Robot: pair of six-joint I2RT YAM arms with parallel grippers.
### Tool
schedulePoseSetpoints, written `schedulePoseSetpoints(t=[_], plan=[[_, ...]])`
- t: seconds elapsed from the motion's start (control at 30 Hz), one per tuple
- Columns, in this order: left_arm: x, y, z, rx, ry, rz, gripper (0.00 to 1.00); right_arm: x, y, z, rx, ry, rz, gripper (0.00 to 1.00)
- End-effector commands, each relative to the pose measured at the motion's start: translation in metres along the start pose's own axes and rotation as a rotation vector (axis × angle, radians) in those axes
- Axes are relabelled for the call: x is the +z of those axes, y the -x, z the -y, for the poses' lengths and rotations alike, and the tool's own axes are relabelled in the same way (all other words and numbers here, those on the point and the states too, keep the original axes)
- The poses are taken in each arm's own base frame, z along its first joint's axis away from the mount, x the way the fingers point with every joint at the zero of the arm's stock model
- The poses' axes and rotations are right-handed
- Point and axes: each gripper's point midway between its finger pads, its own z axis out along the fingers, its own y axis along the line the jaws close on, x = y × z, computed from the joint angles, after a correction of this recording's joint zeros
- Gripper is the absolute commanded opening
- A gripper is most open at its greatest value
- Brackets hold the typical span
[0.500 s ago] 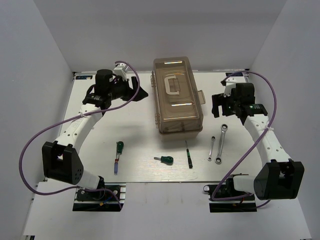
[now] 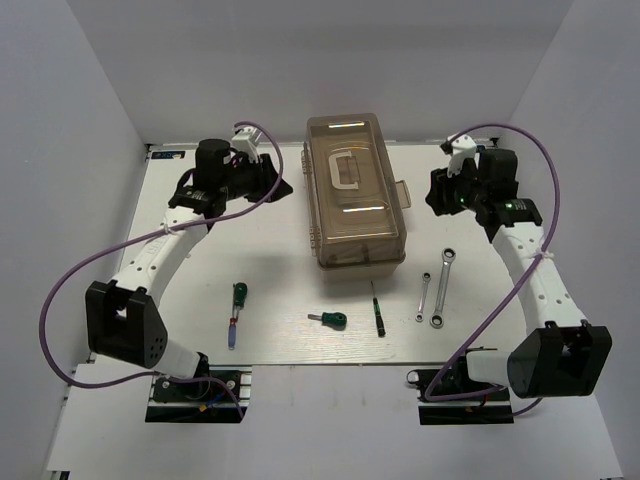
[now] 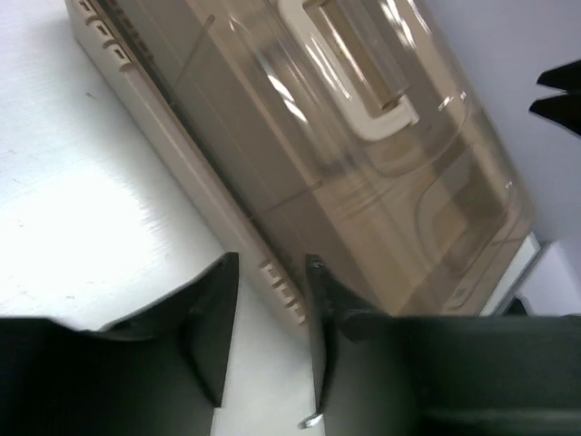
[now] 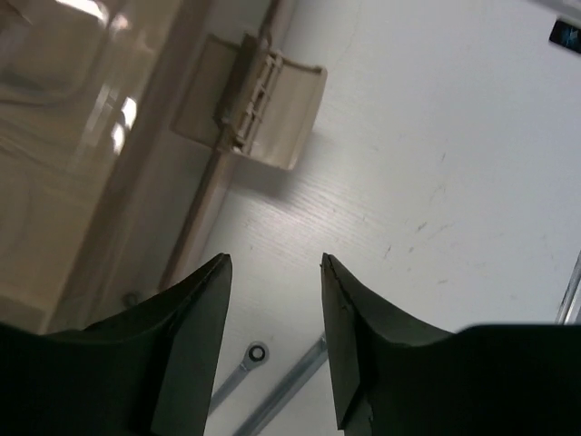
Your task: Sort the tools into containers
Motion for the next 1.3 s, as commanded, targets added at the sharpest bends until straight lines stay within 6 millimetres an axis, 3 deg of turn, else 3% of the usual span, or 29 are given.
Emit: schedulePoseSetpoints(t=[0.0, 0.07, 0.1, 0.13, 0.23, 0.27, 0.3, 0.33, 0.37, 0.4, 0.43, 0.53, 0.57, 0.6, 0.63, 0.67, 0.83, 1.0, 1.03, 1.27], plan=[[0.001, 0.017, 0.013, 0.02, -0.036, 0.026, 0.5, -0.012, 0.052, -0.013, -0.053, 0.085, 0.14, 0.51], [0.006, 0.017, 0.011, 0.006, -0.042, 0.016, 0.78, -0.014, 0.071, -0.024, -0.045, 0.145, 0.186, 0.52], [0.004, 0.02, 0.018, 0.013, -0.07, 0.018, 0.81, -0.011, 0.073, -0.033, -0.04, 0.203, 0.19, 0.54], [0.005, 0.024, 0.019, 0.01, -0.074, 0.03, 0.83, -0.019, 0.094, -0.041, -0.027, 0.242, 0.226, 0.54], [0.007, 0.029, 0.024, 0.001, -0.1, 0.042, 0.84, -0.001, 0.103, -0.06, 0.077, 0.35, 0.19, 0.54], [0.007, 0.031, 0.025, -0.006, -0.103, 0.05, 0.84, -0.01, 0.132, -0.063, 0.076, 0.37, 0.242, 0.54], [0.009, 0.029, 0.023, -0.011, -0.1, 0.042, 0.84, 0.013, 0.128, -0.069, 0.114, 0.412, 0.194, 0.54], [0.011, 0.03, 0.028, -0.011, -0.112, 0.049, 0.84, 0.009, 0.146, -0.077, 0.22, 0.443, 0.2, 0.54], [0.011, 0.03, 0.028, -0.011, -0.112, 0.049, 0.84, 0.017, 0.159, -0.083, 0.252, 0.494, 0.203, 0.54], [0.015, 0.026, 0.025, -0.027, -0.11, 0.041, 0.84, 0.031, 0.164, -0.092, 0.298, 0.524, 0.184, 0.54], [0.015, 0.026, 0.024, -0.027, -0.11, 0.04, 0.84, 0.032, 0.17, -0.102, 0.444, 0.572, 0.155, 0.54], [0.014, 0.024, 0.024, -0.031, -0.107, 0.033, 0.84, 0.058, 0.19, -0.125, 0.475, 0.654, 0.177, 0.56], [0.011, 0.027, 0.025, -0.026, -0.1, 0.047, 0.84, 0.055, 0.204, -0.136, 0.453, 0.671, 0.201, 0.58], [0.007, 0.028, 0.028, -0.025, -0.101, 0.048, 0.84, 0.059, 0.205, -0.14, 0.452, 0.663, 0.198, 0.58], [0.009, 0.025, 0.024, -0.031, -0.088, 0.043, 0.84, 0.074, 0.196, -0.157, 0.455, 0.677, 0.15, 0.6], [0.005, 0.027, 0.027, -0.025, -0.091, 0.052, 0.84, 0.075, 0.201, -0.16, 0.445, 0.675, 0.157, 0.62], [-0.001, 0.022, 0.025, -0.03, -0.071, 0.052, 0.84, 0.095, 0.188, -0.175, 0.41, 0.552, 0.102, 0.62], [-0.004, 0.015, 0.024, -0.044, -0.059, 0.048, 0.84, 0.106, 0.166, -0.17, 0.393, 0.418, 0.049, 0.6], [-0.007, 0.017, 0.026, -0.039, -0.062, 0.055, 0.84, 0.111, 0.153, -0.165, 0.393, 0.367, 0.013, 0.59], [-0.012, 0.019, 0.027, -0.034, -0.056, 0.067, 0.84, 0.111, 0.12, -0.169, 0.393, 0.307, -0.07, 0.58]])
